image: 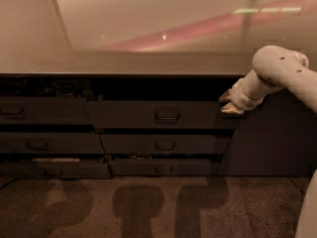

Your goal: Open top drawer

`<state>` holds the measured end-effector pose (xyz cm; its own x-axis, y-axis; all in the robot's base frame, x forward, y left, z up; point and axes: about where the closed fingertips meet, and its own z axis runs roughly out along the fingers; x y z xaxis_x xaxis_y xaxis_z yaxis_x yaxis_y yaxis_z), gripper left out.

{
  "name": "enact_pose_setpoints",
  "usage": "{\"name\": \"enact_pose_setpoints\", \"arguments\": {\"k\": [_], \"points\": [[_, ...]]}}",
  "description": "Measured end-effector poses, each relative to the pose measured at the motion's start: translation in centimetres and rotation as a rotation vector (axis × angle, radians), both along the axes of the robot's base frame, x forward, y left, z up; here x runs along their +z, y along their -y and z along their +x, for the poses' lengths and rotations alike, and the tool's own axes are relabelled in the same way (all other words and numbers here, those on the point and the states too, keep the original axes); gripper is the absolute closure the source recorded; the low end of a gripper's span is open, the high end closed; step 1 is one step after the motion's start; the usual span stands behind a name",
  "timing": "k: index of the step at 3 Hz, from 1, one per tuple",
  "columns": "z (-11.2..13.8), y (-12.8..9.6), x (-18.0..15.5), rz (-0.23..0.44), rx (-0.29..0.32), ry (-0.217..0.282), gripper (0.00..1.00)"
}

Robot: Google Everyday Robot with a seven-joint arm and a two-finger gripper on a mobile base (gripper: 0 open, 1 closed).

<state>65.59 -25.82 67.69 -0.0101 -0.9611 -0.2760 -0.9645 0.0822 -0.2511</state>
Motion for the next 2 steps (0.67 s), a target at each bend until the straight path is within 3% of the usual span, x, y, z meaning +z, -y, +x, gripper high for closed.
{"name": "enact_pose_setpoints", "arguments": {"k": [2], "points": [[0.03, 0.02, 1.3, 0.0, 0.0, 0.0, 1.0]]}}
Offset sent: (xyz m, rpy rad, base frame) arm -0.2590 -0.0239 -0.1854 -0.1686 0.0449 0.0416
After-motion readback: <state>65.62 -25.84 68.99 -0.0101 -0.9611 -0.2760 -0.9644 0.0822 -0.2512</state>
